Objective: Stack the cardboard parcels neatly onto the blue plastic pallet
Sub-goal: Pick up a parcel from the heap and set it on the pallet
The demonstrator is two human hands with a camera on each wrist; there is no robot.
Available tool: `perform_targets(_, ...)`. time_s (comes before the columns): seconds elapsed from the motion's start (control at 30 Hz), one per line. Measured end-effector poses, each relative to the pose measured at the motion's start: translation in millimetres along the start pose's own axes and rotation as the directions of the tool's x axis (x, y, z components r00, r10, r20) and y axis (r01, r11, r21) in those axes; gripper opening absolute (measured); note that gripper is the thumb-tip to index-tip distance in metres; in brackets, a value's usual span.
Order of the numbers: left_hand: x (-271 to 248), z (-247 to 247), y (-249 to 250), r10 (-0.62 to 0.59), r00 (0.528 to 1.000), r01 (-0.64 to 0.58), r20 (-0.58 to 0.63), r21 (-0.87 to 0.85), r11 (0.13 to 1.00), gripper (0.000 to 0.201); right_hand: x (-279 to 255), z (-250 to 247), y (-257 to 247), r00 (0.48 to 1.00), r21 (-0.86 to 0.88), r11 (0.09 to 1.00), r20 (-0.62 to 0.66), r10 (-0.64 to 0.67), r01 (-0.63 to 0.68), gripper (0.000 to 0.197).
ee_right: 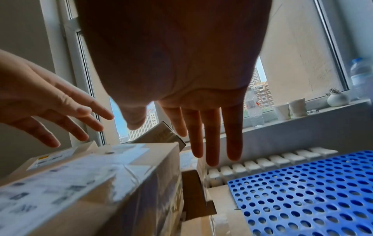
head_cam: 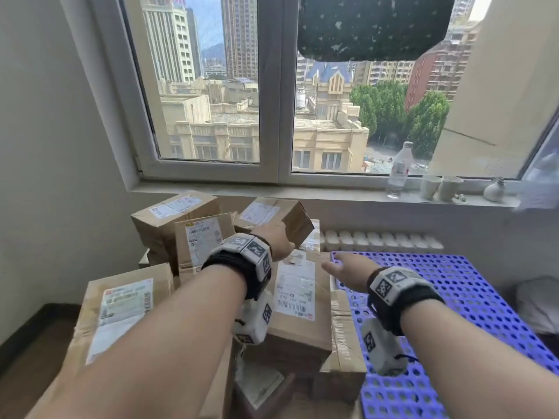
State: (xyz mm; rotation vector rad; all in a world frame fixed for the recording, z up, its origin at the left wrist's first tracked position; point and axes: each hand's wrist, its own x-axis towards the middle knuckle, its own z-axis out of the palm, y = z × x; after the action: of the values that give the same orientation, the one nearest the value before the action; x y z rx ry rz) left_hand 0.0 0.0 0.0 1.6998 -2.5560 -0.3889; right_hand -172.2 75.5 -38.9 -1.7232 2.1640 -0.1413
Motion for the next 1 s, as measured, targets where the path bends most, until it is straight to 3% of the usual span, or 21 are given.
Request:
perform_targets(0.17, 2.1, 5.8, -9.0, -0.054, 0.997, 0.057, 0.047, -0.064, 0.996, 0.058, 14.0, 12.8, 2.5, 0.994, 0.052, 0.997, 0.094, 0.05, -0.055, 0.059)
perform_targets(0.3, 3.6, 10.1, -13.1, -0.102, 0.99, 0.115, 0.1, -0.129, 0.985, 0.053, 15.8, 25.2, -0.2, 0.98, 0.217, 0.971, 0.189, 0.058, -0.099, 0.061)
perform_targets(0.47, 5.5, 19.7, -15.6, -0.128, 0.977, 0.155, 0.171, -0.153, 0.976, 0.049, 18.5, 36.7, 0.2, 0.937, 0.474, 0.839, 0.331, 0.109, -0.265, 0.066)
perform_targets(0.6, 6.1, 16.1, -11.9, -0.11, 0.966, 0.152, 0.235, -0.168, 0.974, 0.041, 22.1, 38.8, -2.0, 0.903, 0.571, 0.737, 0.411, 0.123, -0.361, 0.066)
perform_targets(0.73, 2.6, -0.6, -6.4, -0.097, 0.97, 0.148, 0.222, -0.227, 0.963, 0.037, 21.6, 28.4, 2.0, 0.897, 0.608, 0.706, 0.434, 0.086, -0.362, 0.068)
perform_targets(0.87, -1.5, -17.8, 2.3, -0.076, 0.975, 0.144, 0.208, -0.332, 0.932, 0.036, 15.8, 8.0, 8.2, 0.929, 0.648, 0.699, 0.366, 0.063, -0.302, 0.062)
perform_targets(1.0, -3.6, -33.5, 7.7, -0.029, 0.975, 0.127, 0.222, -0.444, 0.887, 0.043, 11.0, -9.8, 15.9, 0.955, 0.738, 0.627, 0.294, 0.038, -0.252, 0.091)
